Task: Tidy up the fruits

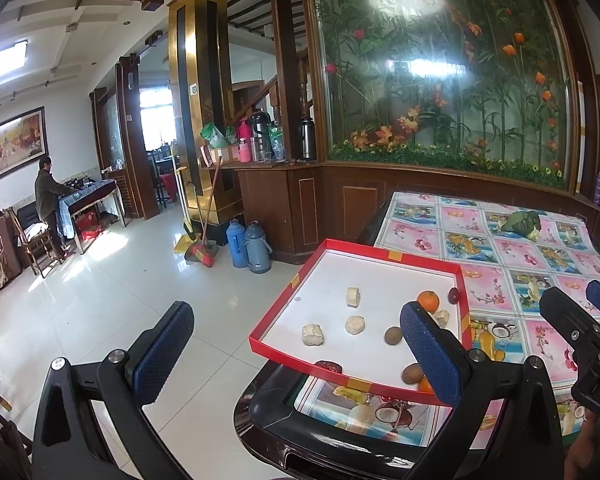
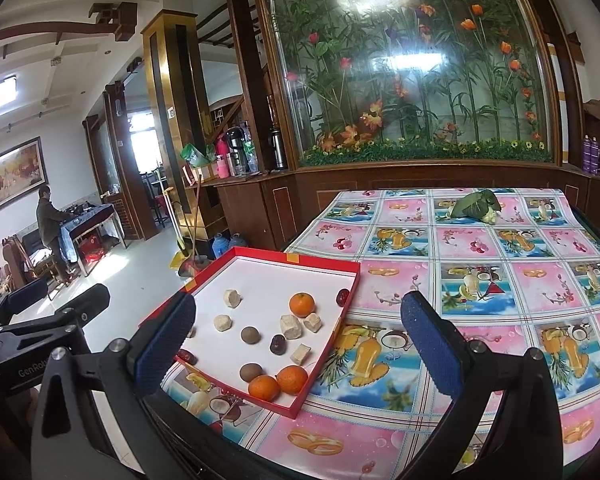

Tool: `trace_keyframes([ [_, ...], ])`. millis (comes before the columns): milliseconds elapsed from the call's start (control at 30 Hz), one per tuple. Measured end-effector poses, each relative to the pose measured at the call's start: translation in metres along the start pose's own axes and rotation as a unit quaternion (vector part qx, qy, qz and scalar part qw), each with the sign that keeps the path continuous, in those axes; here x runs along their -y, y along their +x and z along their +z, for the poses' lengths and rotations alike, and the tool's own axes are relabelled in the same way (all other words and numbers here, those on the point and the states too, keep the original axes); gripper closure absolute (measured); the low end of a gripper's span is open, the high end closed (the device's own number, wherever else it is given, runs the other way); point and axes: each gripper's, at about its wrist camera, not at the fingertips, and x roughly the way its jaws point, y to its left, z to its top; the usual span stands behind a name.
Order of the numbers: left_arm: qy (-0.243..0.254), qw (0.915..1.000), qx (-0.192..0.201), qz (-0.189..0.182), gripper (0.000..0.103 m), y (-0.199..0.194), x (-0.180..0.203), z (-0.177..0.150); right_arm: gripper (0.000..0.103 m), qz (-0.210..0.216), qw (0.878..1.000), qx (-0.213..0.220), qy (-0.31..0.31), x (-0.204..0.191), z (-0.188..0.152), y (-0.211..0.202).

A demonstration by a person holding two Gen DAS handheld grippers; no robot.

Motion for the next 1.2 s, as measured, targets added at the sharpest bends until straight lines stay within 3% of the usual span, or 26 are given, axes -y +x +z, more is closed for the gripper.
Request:
trace_keyframes([
  [800, -0.004, 0.9988, -0.044, -0.022, 0.000, 0.045, -0.003, 0.004, 0.001, -0.009, 0.999, -0.046, 0.005, 0.003, 0.004, 0.060],
  [1200, -0.014, 0.9977, -0.066, -0.008, 0.000, 0.063, -0.013, 0.009, 0.001, 0.005, 0.998, -0.062, -0.005, -0.010, 0.004, 0.087],
])
